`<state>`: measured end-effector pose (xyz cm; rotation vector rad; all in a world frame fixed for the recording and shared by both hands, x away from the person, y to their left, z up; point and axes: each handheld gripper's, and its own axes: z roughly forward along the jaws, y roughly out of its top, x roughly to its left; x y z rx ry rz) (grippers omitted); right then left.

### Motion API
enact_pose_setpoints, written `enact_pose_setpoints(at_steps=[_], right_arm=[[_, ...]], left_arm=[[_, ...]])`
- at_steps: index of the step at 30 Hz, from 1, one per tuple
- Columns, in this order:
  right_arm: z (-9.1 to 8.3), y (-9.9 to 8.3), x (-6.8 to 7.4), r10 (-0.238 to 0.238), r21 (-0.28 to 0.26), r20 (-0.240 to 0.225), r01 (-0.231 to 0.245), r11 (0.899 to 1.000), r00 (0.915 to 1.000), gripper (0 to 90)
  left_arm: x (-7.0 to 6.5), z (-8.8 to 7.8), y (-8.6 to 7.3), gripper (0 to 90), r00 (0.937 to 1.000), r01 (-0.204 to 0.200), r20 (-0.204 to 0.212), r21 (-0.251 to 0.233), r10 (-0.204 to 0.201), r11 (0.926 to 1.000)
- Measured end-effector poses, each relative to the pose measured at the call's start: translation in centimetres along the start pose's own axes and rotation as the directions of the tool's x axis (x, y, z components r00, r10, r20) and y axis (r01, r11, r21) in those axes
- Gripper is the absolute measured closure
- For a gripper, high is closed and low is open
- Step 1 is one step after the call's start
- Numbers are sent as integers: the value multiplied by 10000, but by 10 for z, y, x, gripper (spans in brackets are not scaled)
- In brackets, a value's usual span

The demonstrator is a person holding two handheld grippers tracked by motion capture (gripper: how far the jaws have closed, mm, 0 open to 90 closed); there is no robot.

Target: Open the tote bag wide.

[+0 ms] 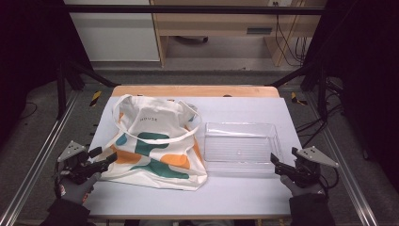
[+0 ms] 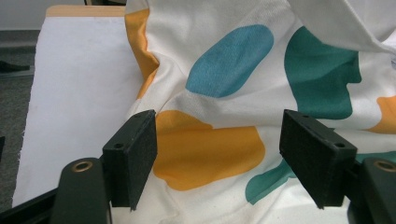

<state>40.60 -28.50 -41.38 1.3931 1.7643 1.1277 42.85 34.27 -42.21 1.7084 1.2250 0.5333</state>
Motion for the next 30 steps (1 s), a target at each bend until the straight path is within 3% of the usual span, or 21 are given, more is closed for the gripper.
enact_pose_setpoints(at_steps=[14,30], right_arm=[[0,5,10,-88,-24,-123,88,10000,9999,212],[4,23,39,-505,-273,-654,488,9984,9966,237]], left_arm=[[-3,-1,5,277,9998,-128,127,-115,129,9999],[-9,-9,17,280,9998,-169,120,-492,175,9986]])
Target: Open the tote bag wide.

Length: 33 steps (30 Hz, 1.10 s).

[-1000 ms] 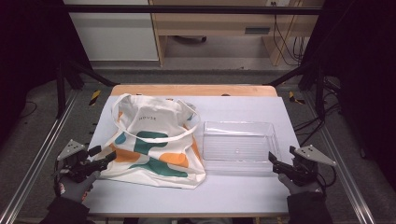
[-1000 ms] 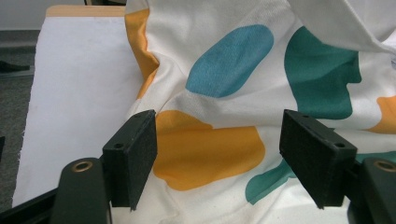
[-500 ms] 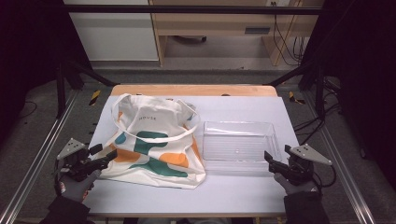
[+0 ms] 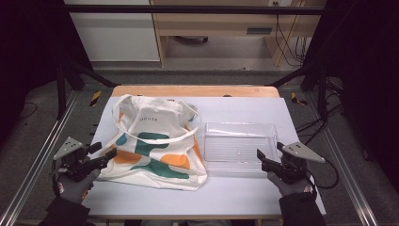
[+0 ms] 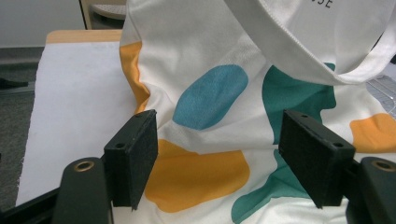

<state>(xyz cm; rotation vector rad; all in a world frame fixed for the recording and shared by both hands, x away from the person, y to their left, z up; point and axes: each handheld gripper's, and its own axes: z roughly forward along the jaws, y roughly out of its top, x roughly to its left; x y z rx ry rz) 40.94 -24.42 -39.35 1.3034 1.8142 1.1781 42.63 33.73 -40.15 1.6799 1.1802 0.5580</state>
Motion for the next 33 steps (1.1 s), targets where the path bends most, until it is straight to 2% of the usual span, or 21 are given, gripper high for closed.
enact_pose_setpoints(at_steps=[13,33], right_arm=[[6,29,25,-217,-357,-542,198,9992,9983,261],[26,52,59,-408,-529,-1219,345,9980,9917,280]], left_arm=[[-7,-1,17,284,9996,-260,46,-110,261,9996],[-21,6,38,305,9982,-584,116,-335,588,9977]])
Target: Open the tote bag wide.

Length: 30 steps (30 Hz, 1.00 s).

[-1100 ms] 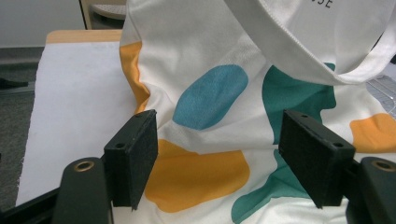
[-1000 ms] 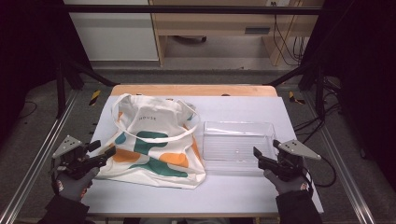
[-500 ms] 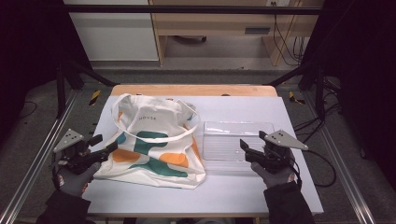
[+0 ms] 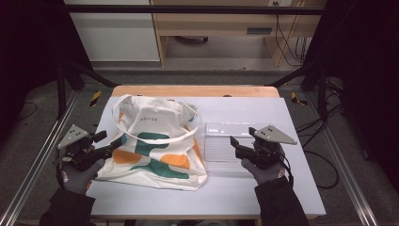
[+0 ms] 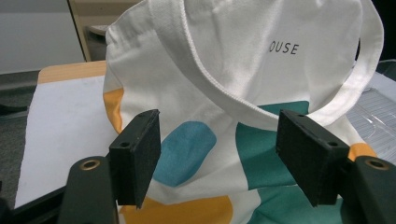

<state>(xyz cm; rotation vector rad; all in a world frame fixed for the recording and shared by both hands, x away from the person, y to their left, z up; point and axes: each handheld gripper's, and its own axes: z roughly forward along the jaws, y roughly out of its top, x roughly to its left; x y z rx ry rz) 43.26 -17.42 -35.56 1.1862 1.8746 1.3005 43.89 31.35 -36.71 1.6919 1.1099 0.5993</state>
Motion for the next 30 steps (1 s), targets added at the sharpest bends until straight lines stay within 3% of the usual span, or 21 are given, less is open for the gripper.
enact_pose_setpoints(at_steps=[30], right_arm=[[24,12,27,-202,62,-538,205,9998,9983,293]], left_arm=[[-27,15,29,333,9984,-510,221,-370,518,9980]])
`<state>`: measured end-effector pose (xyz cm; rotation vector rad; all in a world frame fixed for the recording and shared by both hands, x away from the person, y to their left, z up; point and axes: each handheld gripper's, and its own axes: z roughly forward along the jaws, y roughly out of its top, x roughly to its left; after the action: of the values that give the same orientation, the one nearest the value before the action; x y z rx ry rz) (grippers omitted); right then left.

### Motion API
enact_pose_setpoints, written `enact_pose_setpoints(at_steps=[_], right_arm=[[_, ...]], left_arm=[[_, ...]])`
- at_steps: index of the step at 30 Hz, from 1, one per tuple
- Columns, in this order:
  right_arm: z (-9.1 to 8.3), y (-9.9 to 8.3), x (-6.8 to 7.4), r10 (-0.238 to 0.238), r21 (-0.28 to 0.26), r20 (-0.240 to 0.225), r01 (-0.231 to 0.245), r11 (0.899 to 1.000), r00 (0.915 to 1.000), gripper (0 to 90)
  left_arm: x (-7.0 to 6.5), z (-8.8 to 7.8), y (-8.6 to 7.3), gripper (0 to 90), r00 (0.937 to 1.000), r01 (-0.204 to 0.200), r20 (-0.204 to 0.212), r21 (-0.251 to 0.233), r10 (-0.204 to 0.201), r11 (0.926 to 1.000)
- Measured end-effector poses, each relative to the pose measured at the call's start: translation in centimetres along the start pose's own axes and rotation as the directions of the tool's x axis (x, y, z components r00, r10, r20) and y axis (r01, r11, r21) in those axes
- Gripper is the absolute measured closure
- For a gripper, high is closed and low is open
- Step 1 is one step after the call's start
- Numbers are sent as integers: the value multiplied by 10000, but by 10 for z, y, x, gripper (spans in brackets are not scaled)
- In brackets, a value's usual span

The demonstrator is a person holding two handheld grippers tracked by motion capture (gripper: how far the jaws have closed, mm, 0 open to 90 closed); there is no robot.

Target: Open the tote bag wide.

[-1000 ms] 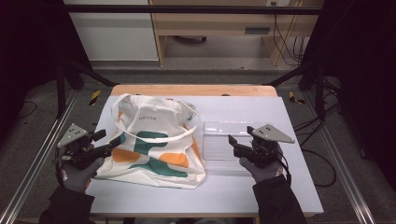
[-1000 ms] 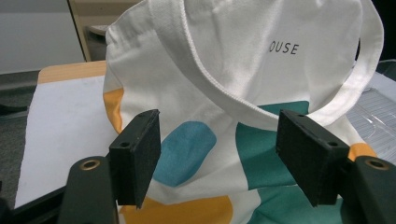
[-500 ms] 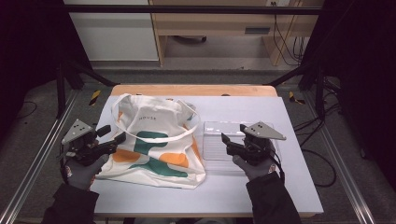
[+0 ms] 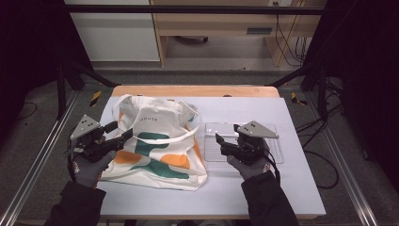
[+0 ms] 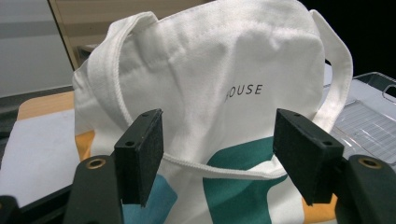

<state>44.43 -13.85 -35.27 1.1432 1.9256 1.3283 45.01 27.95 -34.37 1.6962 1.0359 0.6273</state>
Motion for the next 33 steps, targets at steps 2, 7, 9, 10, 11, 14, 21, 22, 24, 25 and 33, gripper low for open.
enact_pose_setpoints(at_steps=[2,7,9,10,11,14,21,22,24,25,33], right_arm=[[2,1,2,-23,-13,-61,23,10000,10000,294],[6,2,6,-43,9,-179,43,10000,9998,295],[7,3,7,-49,28,-207,50,10000,9998,296],[8,3,8,-56,27,-210,56,10000,9998,297],[8,3,9,-72,45,-232,73,10000,9997,297],[11,4,11,-71,38,-268,72,10000,9996,298],[17,9,18,-181,73,-435,185,9998,9989,302],[18,9,19,-226,66,-462,229,9997,9987,303],[21,10,23,-250,86,-524,254,9996,9983,304],[22,10,24,-265,91,-557,270,9996,9981,305],[30,11,28,-272,165,-667,284,9995,9974,310]], left_arm=[[-1,3,2,339,10000,-46,-16,23,47,10000],[-4,11,4,356,9999,-147,-83,115,147,9998],[-4,13,5,360,9998,-187,-107,154,188,9997],[-4,15,5,365,9995,-258,-167,213,261,9994],[-4,17,6,369,9993,-286,-234,266,292,9992],[-4,22,7,387,9993,-259,-251,321,267,9991],[-7,34,6,439,9970,-610,-432,705,641,9956],[-7,35,6,449,9965,-661,-455,761,697,9949],[-7,37,5,480,9962,-688,-468,825,728,9942],[-7,40,3,493,9959,-730,-459,950,776,9928],[-2,47,-6,623,9963,-636,-489,1434,713,9876]])
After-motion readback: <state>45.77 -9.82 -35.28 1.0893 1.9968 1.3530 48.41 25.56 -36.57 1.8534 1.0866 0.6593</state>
